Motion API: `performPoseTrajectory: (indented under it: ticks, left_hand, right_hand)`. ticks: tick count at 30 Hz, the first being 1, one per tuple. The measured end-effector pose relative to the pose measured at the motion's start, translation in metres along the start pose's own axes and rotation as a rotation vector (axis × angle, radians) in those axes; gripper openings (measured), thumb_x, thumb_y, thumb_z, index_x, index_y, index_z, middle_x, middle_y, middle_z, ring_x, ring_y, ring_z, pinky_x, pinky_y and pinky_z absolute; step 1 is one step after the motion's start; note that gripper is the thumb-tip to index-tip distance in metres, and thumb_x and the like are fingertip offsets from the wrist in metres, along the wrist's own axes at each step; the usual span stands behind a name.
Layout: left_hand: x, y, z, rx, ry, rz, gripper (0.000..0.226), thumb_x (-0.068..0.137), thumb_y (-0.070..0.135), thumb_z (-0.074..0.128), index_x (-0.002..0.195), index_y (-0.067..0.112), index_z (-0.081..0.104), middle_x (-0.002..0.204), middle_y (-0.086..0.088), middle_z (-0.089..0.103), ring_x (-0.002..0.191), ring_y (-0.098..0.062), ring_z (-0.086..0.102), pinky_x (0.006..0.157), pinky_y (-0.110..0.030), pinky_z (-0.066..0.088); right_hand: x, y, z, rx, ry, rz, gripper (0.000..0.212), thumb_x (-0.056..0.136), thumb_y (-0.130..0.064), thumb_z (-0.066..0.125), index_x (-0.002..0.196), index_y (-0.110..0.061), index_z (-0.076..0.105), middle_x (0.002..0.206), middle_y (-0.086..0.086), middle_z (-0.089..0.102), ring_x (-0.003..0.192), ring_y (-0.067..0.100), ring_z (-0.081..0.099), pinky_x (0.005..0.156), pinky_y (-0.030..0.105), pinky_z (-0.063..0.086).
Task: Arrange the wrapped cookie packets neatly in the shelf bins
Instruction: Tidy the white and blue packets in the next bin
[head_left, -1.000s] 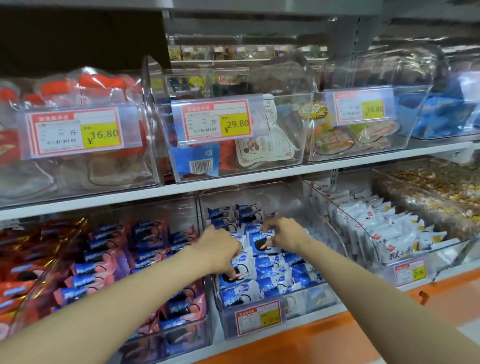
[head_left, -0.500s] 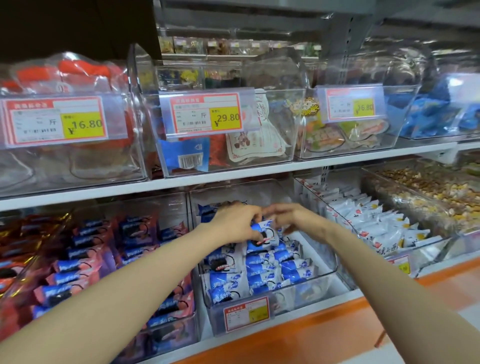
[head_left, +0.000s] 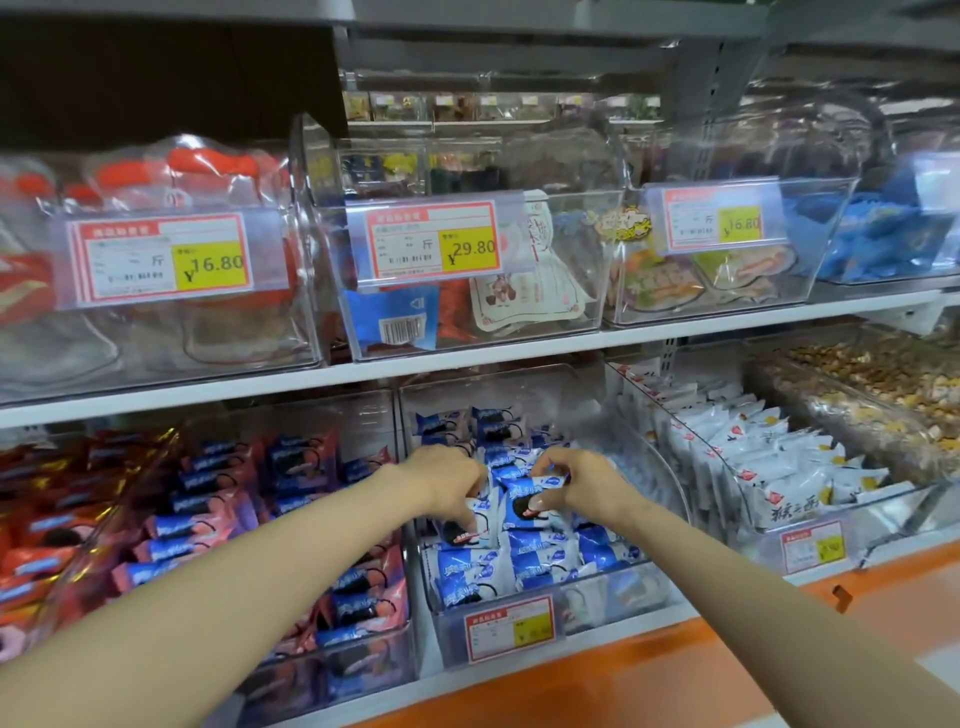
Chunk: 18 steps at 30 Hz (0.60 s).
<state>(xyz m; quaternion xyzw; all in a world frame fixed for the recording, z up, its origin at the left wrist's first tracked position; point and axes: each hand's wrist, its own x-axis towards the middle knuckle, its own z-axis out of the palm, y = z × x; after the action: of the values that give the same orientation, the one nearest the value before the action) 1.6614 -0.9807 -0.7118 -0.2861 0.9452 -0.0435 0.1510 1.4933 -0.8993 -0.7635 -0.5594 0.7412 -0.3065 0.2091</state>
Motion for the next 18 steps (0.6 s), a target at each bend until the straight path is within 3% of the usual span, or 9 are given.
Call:
performPoseTrajectory:
  ticks: [4,8,15,18]
  left_hand:
    - [-0.003,-0.006,-0.007,-0.013,-0.025,-0.007,0.038,0.084,0.037,0.066,0.111,0.013,0.053,0.094,-0.001,0.053,0.084,-0.017,0.044,0.067,-0.029,0.033]
    - [-0.004,-0.004,0.001,0.148,0.002,0.003,0.038,0.086,0.039,0.062,0.113,0.014,0.054,0.109,-0.006,0.062,0.095,-0.024,0.056,0.069,-0.030,0.036]
    - [-0.008,0.001,0.003,0.307,0.080,-0.014,0.044,0.088,0.045,0.057,0.117,0.012,0.052,0.110,-0.007,0.063,0.099,-0.025,0.059,0.083,-0.035,0.044]
    - [-0.007,0.000,0.004,0.235,0.050,-0.018,0.049,0.084,0.041,0.064,0.123,0.015,0.051,0.114,-0.005,0.062,0.102,-0.025,0.059,0.075,-0.033,0.043]
  right_hand:
    - [0.001,0.001,0.008,-0.212,0.110,-0.027,0.036,0.074,-0.034,0.077,0.103,-0.019,0.061,0.108,-0.001,0.059,0.097,0.015,0.053,0.077,0.026,0.043]
    - [0.000,0.005,0.015,-0.296,0.121,-0.037,0.040,0.078,-0.041,0.072,0.105,-0.021,0.051,0.114,0.001,0.052,0.099,0.020,0.051,0.082,0.033,0.045]
    - [-0.012,-0.006,0.003,-0.446,0.138,-0.097,0.050,0.078,-0.045,0.071,0.117,-0.022,0.052,0.115,-0.001,0.048,0.108,0.017,0.045,0.088,0.027,0.037]
    - [-0.021,-0.022,-0.004,-0.410,0.206,-0.259,0.031,0.080,-0.035,0.071,0.107,-0.023,0.060,0.099,-0.006,0.054,0.095,0.010,0.048,0.081,0.024,0.039]
